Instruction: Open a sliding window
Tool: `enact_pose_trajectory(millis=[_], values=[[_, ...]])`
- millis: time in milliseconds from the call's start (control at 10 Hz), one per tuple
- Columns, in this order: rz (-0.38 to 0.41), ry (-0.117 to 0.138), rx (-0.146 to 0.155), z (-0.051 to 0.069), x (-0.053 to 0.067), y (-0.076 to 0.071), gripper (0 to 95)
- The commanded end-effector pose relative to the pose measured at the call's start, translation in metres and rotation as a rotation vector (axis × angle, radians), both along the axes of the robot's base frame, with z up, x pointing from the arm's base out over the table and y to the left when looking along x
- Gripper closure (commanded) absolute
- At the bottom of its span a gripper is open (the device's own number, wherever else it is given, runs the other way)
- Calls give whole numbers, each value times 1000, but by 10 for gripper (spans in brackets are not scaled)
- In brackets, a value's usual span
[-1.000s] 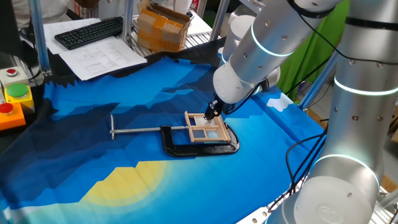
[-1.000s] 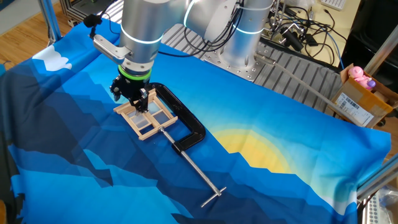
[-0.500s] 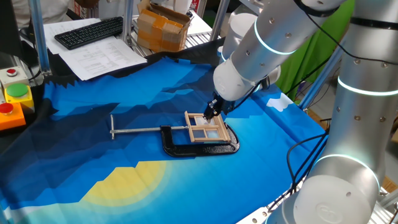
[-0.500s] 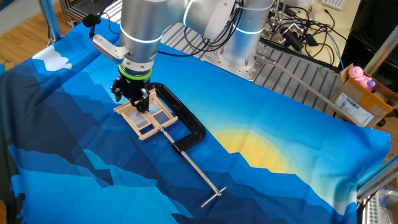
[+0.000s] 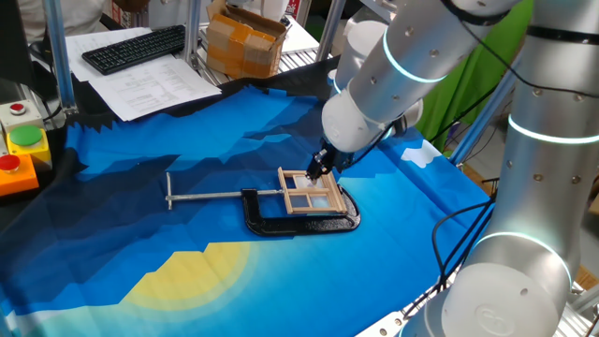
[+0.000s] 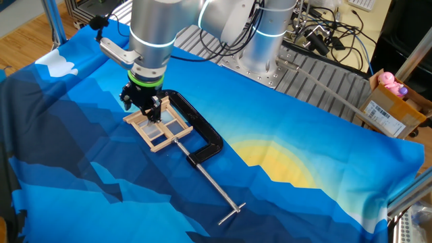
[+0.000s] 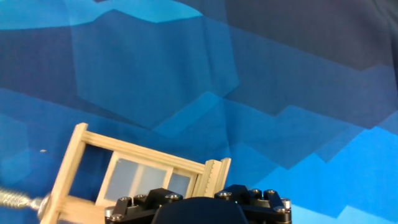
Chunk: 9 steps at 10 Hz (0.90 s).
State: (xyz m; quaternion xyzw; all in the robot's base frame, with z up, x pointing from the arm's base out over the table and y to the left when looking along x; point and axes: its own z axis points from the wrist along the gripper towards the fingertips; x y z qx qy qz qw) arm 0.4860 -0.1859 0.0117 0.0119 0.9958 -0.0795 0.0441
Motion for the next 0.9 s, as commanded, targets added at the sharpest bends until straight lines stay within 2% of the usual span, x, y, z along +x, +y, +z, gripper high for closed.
enact_pose_trajectory(millis=[100,300,600,800,900], values=[[1,-15,-24,-6,2,-5,190],[0,-14,-14,-2,3,-5,190],[13,-13,-31,-3,1,-10,190],[10,-14,-30,-4,0,-11,190],[-7,-16,5,-4,0,-11,190]])
